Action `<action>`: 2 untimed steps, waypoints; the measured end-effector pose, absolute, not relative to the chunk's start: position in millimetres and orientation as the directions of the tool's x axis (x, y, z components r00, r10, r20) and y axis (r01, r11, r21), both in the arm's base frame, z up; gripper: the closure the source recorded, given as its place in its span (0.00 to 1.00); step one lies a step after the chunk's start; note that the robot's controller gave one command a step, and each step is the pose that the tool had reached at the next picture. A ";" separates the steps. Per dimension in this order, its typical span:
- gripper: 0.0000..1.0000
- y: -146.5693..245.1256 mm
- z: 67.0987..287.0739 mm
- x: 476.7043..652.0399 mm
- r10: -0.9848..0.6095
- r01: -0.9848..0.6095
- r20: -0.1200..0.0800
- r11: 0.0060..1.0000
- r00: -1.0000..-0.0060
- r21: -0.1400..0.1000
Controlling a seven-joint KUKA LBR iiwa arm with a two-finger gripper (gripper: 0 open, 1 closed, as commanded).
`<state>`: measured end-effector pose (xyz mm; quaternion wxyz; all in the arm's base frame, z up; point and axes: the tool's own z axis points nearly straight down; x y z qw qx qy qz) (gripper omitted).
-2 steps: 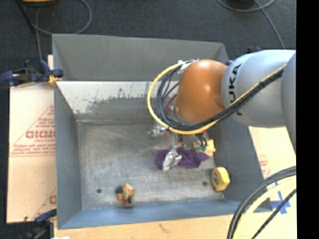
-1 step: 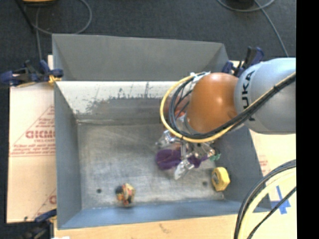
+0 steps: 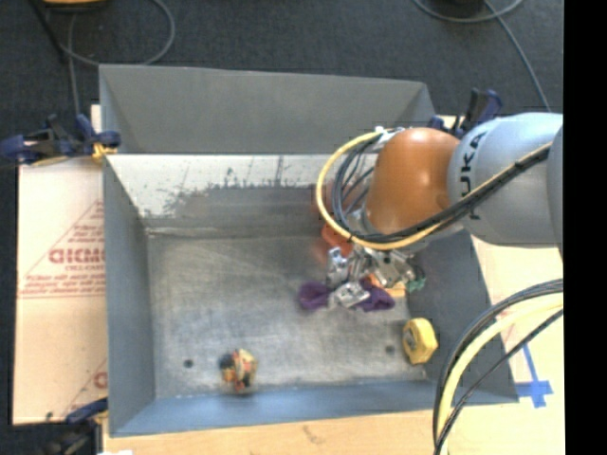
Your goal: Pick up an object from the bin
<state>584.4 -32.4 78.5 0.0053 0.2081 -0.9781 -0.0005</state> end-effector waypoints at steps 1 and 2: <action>1.00 -32.3 78.6 584.8 -0.407 -0.407 0.009 0.914 -0.914 0.003; 1.00 -35.7 211.8 594.6 -0.424 -0.424 -0.005 0.906 -0.906 -0.002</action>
Offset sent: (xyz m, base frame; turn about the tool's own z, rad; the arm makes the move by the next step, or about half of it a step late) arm 0.0090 -0.0025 0.1322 -0.0237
